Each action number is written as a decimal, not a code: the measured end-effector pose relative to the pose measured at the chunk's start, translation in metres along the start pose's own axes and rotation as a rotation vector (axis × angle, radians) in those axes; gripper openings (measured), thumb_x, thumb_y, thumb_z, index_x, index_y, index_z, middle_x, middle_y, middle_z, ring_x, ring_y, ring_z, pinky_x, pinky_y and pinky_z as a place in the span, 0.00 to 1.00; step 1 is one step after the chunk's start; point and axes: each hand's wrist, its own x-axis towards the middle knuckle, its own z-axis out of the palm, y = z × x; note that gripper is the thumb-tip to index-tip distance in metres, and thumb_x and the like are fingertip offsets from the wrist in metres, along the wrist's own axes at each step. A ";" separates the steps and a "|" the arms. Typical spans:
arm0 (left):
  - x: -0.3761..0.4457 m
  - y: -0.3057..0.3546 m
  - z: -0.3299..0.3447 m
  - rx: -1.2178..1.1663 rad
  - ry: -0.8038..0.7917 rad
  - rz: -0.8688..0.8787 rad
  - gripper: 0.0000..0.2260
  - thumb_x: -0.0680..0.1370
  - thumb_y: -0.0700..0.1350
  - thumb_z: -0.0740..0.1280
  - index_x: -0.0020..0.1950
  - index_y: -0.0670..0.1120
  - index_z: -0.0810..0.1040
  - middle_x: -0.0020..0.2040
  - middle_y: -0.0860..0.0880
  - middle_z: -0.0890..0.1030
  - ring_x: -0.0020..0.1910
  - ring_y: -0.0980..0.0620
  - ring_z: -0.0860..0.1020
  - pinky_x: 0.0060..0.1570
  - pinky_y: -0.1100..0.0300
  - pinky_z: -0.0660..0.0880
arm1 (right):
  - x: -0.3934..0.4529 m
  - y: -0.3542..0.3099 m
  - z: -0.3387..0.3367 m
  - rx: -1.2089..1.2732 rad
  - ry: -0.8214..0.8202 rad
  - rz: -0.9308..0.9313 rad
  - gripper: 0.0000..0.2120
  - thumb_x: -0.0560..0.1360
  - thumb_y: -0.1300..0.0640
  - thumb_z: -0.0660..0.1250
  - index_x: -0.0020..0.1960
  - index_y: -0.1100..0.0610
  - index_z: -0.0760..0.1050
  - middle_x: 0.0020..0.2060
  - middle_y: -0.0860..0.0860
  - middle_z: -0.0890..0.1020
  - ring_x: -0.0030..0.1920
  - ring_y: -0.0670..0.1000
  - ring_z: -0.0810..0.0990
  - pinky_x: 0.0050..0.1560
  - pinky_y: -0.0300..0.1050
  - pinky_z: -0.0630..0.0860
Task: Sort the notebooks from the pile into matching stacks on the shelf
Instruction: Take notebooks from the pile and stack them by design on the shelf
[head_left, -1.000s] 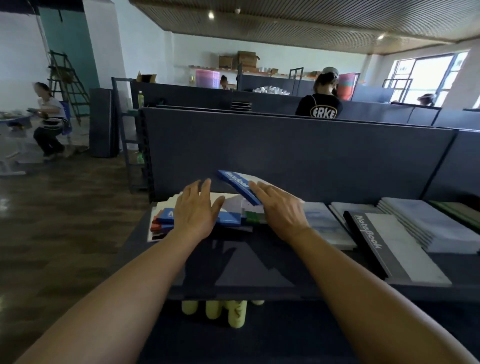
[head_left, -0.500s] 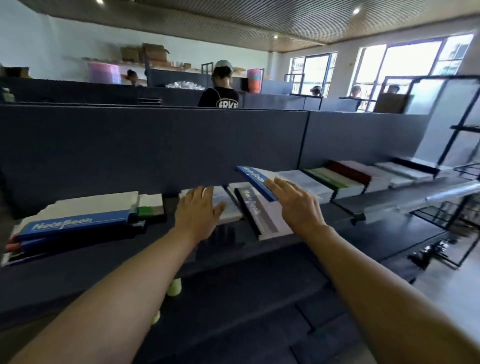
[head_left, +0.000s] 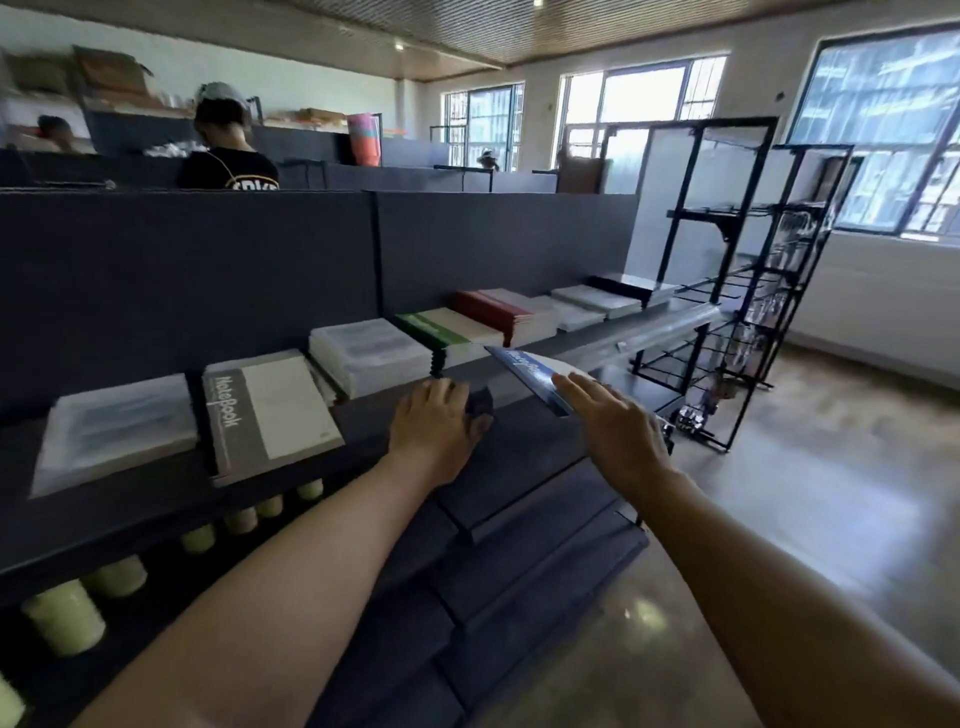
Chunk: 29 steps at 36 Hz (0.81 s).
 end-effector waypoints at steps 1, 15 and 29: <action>0.008 0.011 0.004 0.000 -0.007 0.012 0.27 0.82 0.60 0.51 0.76 0.47 0.58 0.75 0.46 0.61 0.73 0.44 0.59 0.71 0.50 0.57 | -0.003 0.013 0.001 -0.012 0.003 0.010 0.30 0.54 0.72 0.79 0.55 0.60 0.81 0.48 0.56 0.84 0.41 0.58 0.85 0.25 0.50 0.78; 0.162 0.124 0.070 0.000 -0.062 0.172 0.28 0.82 0.60 0.51 0.78 0.48 0.55 0.77 0.45 0.58 0.75 0.46 0.56 0.72 0.50 0.54 | -0.010 0.184 0.052 -0.107 0.013 0.178 0.32 0.54 0.71 0.81 0.57 0.58 0.81 0.51 0.57 0.84 0.46 0.58 0.85 0.32 0.53 0.82; 0.339 0.197 0.133 0.062 -0.146 0.216 0.29 0.81 0.62 0.48 0.77 0.48 0.55 0.76 0.44 0.59 0.74 0.45 0.58 0.71 0.52 0.57 | 0.055 0.354 0.109 -0.199 0.044 0.183 0.35 0.49 0.79 0.73 0.55 0.61 0.82 0.50 0.59 0.84 0.46 0.60 0.85 0.33 0.53 0.82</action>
